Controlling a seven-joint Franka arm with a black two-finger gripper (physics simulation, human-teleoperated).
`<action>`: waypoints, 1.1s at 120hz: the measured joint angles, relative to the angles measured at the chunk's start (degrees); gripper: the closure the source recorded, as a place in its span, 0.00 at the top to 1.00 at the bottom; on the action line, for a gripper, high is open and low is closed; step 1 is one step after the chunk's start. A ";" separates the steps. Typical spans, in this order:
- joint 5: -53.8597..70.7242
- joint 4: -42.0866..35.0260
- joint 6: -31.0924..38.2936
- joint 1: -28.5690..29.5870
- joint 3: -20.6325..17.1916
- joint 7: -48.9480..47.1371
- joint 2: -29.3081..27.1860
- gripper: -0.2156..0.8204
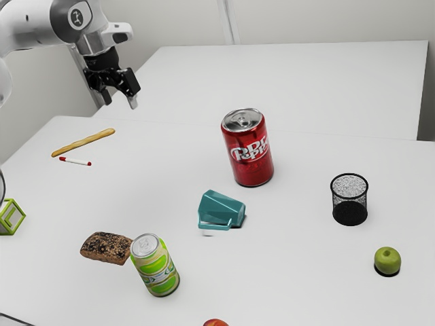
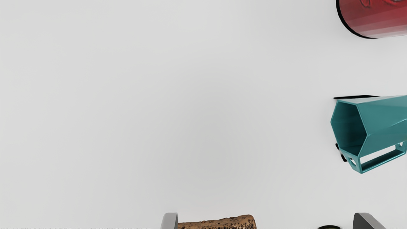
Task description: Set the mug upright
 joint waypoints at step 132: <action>-49.27 -35.44 16.31 1.54 -1.37 14.43 0.04 0.79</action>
